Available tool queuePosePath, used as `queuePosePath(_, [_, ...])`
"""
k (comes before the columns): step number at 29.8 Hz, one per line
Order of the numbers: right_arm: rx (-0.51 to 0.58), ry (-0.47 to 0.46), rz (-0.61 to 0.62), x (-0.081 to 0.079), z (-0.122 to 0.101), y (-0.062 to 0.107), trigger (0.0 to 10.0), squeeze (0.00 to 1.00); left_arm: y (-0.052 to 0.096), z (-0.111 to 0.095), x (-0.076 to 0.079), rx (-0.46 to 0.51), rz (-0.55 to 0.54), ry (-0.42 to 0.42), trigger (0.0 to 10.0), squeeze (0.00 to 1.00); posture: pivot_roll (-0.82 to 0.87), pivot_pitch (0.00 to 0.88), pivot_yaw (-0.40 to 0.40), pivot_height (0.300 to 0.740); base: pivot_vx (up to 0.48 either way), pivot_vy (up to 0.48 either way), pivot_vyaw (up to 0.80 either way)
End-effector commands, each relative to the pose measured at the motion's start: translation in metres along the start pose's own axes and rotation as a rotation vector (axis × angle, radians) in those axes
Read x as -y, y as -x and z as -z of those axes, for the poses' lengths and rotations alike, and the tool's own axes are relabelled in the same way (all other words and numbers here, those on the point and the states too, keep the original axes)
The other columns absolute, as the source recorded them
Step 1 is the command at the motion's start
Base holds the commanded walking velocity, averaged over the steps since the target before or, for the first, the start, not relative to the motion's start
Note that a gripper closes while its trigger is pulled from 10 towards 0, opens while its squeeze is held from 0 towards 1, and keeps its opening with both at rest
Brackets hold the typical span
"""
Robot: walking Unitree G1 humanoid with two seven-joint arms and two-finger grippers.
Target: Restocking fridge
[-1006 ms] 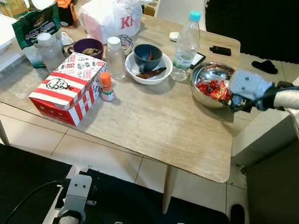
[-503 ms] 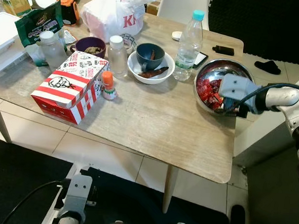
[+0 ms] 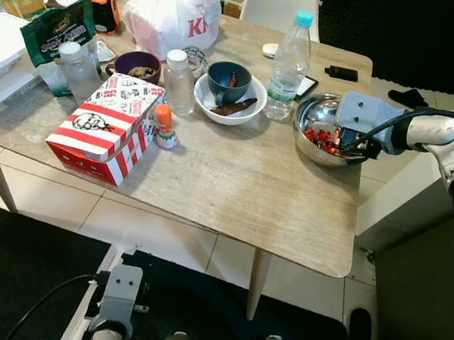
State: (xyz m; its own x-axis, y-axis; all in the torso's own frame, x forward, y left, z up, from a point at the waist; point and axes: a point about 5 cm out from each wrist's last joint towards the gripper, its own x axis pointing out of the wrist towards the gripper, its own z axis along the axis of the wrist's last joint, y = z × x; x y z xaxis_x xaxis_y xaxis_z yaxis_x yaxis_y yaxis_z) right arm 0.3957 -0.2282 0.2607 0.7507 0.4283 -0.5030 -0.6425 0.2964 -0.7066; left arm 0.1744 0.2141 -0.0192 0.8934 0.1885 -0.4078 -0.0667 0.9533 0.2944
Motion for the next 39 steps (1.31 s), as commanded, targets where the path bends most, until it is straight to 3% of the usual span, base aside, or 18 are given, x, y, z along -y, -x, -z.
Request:
queuePosePath(1, [0.025, -0.004, -0.016, 0.003, 0.000, 0.006, 10.0, 0.00, 0.005, 0.006, 0.008, -0.034, 0.016, 0.009, 10.0, 0.00, 0.04, 0.145, -0.104, 0.740, 0.000, 0.000, 0.00])
queuePosePath(3, [0.038, 0.005, -0.091, 0.001, 0.000, 0.009, 10.0, 0.00, 0.005, 0.006, 0.009, -0.036, 0.018, 0.009, 10.0, 0.00, 0.04, 0.145, -0.104, 0.740, 0.000, 0.000, 0.00])
queuePosePath(12, [0.068, -0.014, -0.205, -0.003, 0.004, 0.017, 10.0, 0.00, 0.006, 0.007, 0.011, -0.041, 0.027, 0.007, 10.0, 0.00, 0.01, 0.146, -0.104, 0.740, 0.000, 0.000, 0.00])
queuePosePath(19, [-0.016, -0.089, -0.202, -0.029, 0.024, -0.002, 10.0, 0.00, 0.003, 0.004, 0.013, -0.036, 0.035, 0.006, 10.0, 0.00, 0.02, 0.146, -0.098, 0.740, 0.000, 0.000, 0.00])
queuePosePath(26, [-0.056, -0.141, -0.169, -0.036, 0.031, -0.008, 10.0, 0.00, 0.004, 0.004, 0.011, -0.037, 0.031, 0.005, 10.0, 0.00, 0.03, 0.149, -0.098, 0.740, 0.000, 0.000, 0.00])
queuePosePath(29, [-0.109, -0.190, -0.090, -0.039, 0.037, -0.014, 10.0, 0.00, 0.005, 0.006, 0.010, -0.042, 0.025, 0.005, 10.0, 0.00, 0.04, 0.151, -0.101, 0.740, 0.000, 0.000, 0.00])
queuePosePath(32, [-0.132, -0.193, -0.103, -0.044, 0.040, -0.017, 8.9, 0.00, 0.005, 0.006, 0.012, -0.043, 0.027, 0.006, 10.0, 0.00, 0.04, 0.154, -0.103, 0.740, 0.000, 0.000, 0.00])
queuePosePath(35, [-0.144, -0.190, -0.122, -0.049, 0.042, -0.019, 9.1, 0.00, 0.005, 0.006, 0.012, -0.043, 0.028, 0.007, 10.0, 0.00, 0.04, 0.154, -0.103, 0.740, 0.000, 0.000, 0.00])
queuePosePath(37, [-0.163, -0.173, -0.147, -0.055, 0.043, -0.022, 8.5, 0.00, 0.006, 0.006, 0.013, -0.044, 0.029, 0.006, 10.0, 0.00, 0.04, 0.153, -0.105, 0.740, 0.000, 0.000, 0.00])
queuePosePath(38, [-0.172, -0.161, -0.158, -0.057, 0.044, -0.023, 6.0, 0.00, 0.006, 0.006, 0.013, -0.045, 0.029, 0.006, 10.0, 0.00, 0.04, 0.153, -0.105, 0.740, 0.000, 0.000, 0.00])
queuePosePath(39, [-0.178, -0.153, -0.164, -0.059, 0.044, -0.024, 6.0, 0.00, 0.006, 0.006, 0.013, -0.045, 0.029, 0.006, 10.0, 0.00, 0.04, 0.153, -0.105, 0.740, 0.000, 0.000, 0.00])
